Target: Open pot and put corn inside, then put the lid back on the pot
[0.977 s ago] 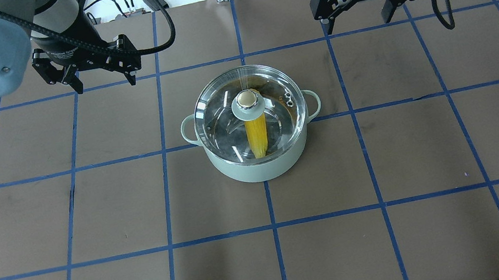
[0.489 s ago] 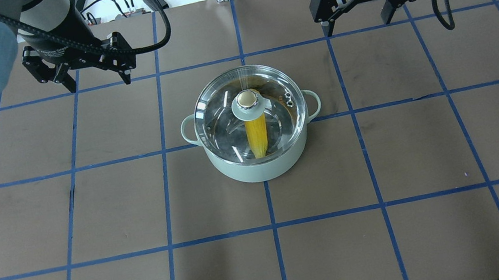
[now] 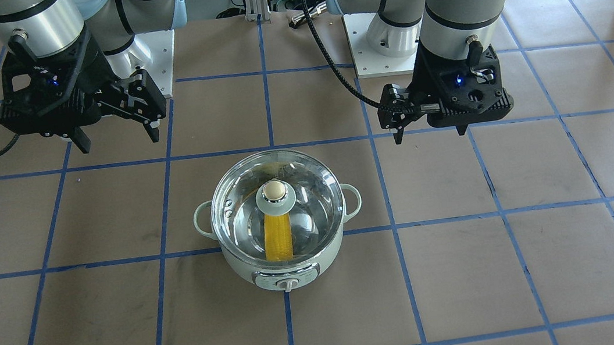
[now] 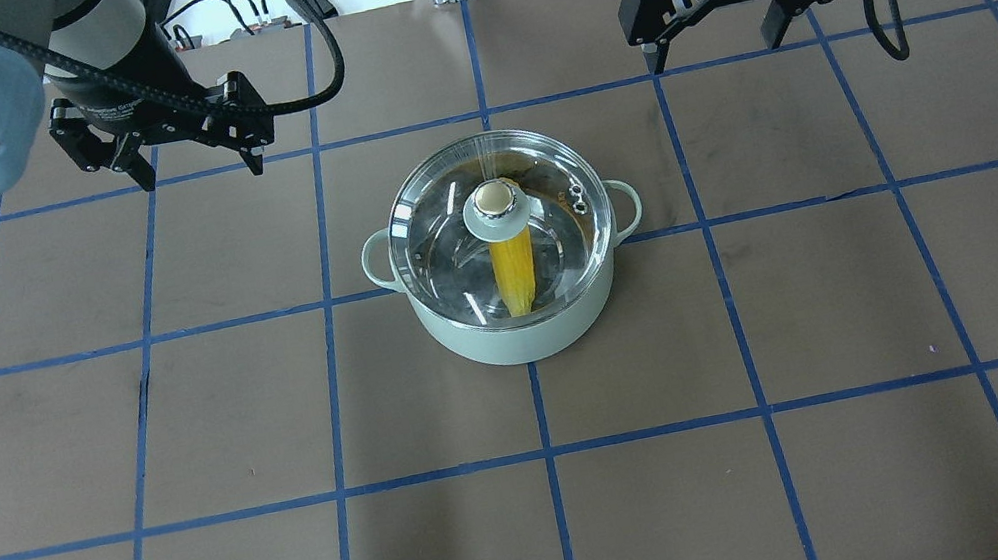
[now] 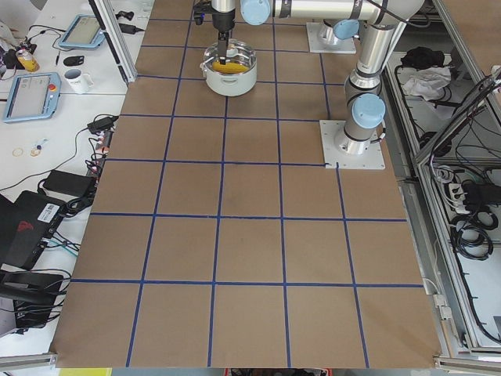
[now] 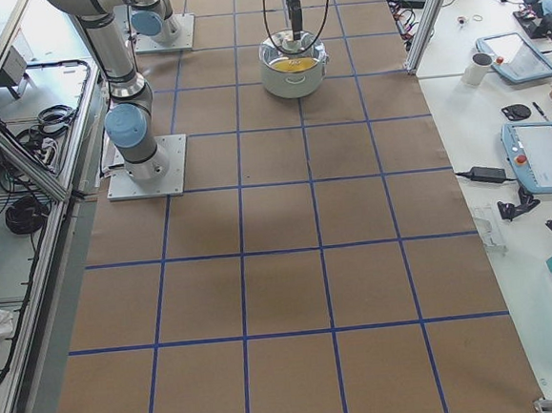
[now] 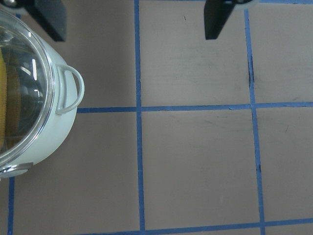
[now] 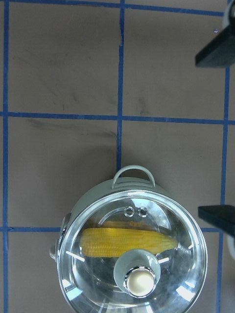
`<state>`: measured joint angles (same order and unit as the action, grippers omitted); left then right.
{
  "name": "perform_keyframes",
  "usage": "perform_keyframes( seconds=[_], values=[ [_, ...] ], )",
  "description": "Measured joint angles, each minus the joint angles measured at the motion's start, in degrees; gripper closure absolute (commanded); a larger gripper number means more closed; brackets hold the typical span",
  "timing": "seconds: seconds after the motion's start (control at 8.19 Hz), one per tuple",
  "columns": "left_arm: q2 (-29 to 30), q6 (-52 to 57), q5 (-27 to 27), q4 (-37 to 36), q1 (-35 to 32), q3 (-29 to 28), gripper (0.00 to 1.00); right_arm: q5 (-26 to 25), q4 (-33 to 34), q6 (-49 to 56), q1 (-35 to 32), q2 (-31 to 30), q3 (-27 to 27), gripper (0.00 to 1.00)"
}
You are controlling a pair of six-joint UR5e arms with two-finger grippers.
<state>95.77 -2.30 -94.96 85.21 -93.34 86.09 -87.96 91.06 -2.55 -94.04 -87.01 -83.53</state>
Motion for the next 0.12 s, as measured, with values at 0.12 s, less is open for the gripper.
perform_keyframes(
  seconds=[0.12],
  values=[
    [0.02, 0.05, -0.12, -0.03, 0.00, 0.02, 0.00, 0.19, 0.07, 0.00, 0.00, -0.01, -0.17, 0.00]
  ],
)
